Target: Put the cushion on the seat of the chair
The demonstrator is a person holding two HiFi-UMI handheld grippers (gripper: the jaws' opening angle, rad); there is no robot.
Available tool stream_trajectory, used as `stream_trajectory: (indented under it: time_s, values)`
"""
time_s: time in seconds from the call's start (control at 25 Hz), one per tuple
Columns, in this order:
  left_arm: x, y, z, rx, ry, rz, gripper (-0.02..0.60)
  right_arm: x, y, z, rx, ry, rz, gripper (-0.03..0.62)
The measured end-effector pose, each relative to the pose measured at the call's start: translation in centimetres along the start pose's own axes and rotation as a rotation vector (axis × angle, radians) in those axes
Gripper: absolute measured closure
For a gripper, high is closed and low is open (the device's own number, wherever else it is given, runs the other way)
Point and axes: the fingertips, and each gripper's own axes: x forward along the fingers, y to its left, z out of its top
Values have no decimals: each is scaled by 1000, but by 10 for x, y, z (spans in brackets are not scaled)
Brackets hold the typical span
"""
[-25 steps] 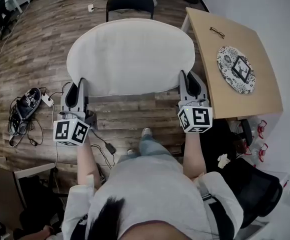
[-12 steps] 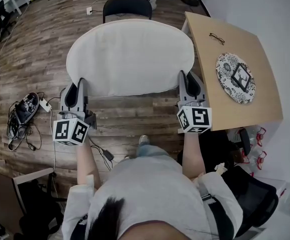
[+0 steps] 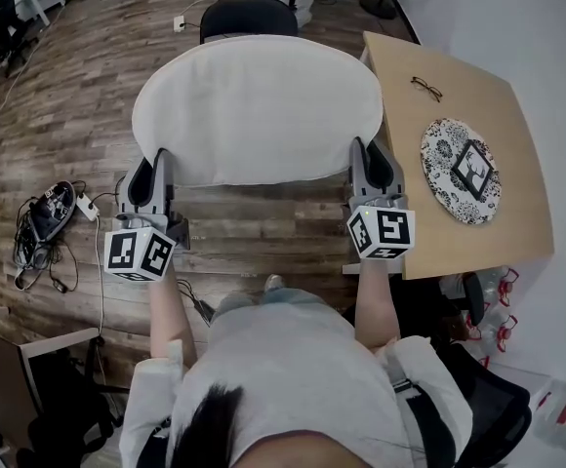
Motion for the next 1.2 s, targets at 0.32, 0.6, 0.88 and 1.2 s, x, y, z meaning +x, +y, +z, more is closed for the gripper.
stream_trajectory:
  time_s: [0.32,0.6,0.88,1.2]
  values:
    - [21,-2,-9,6,15,0,514,16,-16,-12,21,13,2,551]
    - [57,12,-16,5,26,-17,514,48,-26,-19,21,24,-8,551]
    - [112,42,-20,-4,27,-47,514,102,-32,-24,19,30,-39,551]
    - [179,96,-15,-8,24,-82,514,179,-25,-25,19,24,-76,551]
